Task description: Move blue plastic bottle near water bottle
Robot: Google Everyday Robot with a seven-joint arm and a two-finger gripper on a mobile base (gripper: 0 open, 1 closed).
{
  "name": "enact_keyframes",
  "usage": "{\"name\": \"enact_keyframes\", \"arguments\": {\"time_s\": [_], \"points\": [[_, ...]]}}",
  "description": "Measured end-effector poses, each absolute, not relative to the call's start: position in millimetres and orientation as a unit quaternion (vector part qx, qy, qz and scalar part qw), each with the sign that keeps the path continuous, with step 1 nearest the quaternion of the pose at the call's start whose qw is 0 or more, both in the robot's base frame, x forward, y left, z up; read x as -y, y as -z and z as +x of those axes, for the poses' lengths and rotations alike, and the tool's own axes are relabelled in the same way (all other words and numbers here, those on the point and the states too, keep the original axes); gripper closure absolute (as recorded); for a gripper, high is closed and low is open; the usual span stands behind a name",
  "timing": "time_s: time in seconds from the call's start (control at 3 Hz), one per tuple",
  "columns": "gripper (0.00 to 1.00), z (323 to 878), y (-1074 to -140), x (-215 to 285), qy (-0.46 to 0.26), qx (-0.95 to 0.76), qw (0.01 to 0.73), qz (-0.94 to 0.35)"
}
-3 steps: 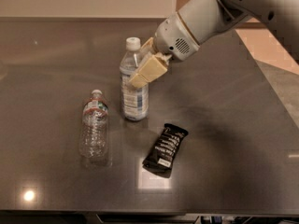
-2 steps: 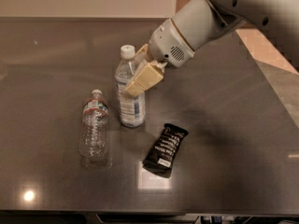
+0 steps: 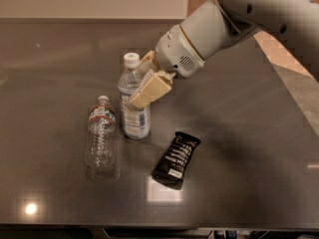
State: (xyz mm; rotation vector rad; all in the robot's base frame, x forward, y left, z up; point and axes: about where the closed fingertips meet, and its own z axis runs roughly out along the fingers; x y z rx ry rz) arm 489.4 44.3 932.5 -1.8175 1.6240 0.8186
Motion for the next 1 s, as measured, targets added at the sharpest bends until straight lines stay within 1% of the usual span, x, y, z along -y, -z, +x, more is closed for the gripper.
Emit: {"name": "enact_keyframes", "arguments": {"time_s": [0.67,1.0], "points": [[0.12,487.9,-932.2,-47.9,-0.306,-0.604,0.280,-0.681],[0.00,487.3,-932.1,-49.4,-0.306,-0.603,0.279,-0.682]]}}
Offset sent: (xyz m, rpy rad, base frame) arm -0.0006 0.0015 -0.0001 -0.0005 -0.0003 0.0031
